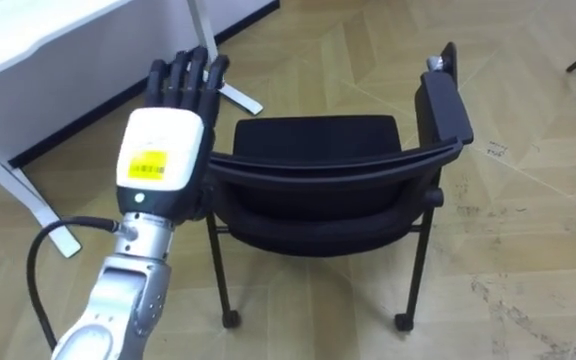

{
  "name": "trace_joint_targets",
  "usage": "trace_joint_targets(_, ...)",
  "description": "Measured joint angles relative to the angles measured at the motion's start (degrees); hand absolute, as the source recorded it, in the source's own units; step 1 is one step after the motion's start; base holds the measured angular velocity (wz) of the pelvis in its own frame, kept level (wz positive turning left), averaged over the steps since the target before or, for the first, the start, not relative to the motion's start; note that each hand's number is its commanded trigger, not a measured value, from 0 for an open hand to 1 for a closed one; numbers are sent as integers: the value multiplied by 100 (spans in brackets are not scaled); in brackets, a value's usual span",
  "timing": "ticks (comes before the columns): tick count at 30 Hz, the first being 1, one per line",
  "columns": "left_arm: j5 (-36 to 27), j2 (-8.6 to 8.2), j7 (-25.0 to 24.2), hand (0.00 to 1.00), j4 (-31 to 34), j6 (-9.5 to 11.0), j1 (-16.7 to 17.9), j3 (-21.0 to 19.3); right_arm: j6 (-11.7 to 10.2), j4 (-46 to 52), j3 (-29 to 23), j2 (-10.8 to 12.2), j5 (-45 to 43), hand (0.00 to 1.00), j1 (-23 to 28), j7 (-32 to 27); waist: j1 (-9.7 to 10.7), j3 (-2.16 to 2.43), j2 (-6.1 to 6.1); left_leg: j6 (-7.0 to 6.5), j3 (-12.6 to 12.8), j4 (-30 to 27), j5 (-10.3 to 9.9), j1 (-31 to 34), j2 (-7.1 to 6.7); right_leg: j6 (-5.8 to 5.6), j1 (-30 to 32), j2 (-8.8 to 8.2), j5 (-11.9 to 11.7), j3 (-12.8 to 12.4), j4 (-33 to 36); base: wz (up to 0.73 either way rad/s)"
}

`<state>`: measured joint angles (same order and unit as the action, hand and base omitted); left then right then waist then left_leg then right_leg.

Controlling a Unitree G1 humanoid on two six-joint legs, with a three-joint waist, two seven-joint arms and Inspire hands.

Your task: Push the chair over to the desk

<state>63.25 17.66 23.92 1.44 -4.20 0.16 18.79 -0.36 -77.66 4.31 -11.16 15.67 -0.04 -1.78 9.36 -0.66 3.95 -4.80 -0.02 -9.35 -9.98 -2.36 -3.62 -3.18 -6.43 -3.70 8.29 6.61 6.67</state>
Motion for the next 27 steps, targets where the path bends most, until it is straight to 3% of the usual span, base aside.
trace_joint_targets(4,0,-4,-296,0,-15,-70,2,448,-36,36,15,-2,-8,0,12,-9,57,3,5,0,58,2,0,-6,9,0,8,0,0,-16,0,-5)
trace_joint_targets(9,0,-3,-494,0,-33,-69,2,520,-88,215,6,-21,-23,0,97,-19,177,38,56,0,113,4,0,-6,15,8,36,4,-5,-43,9,-6)
trace_joint_targets(23,-1,35,-988,0,-309,-35,-45,571,-98,229,-171,-33,-189,0,123,113,357,18,27,4,172,-18,-2,-12,41,39,43,23,-25,-97,19,-2)
trace_joint_targets(27,-39,39,-997,0,-886,-50,-321,569,-81,228,-351,-34,-334,0,101,115,454,8,84,4,175,-11,-3,-15,40,39,49,23,-25,-137,19,-1)
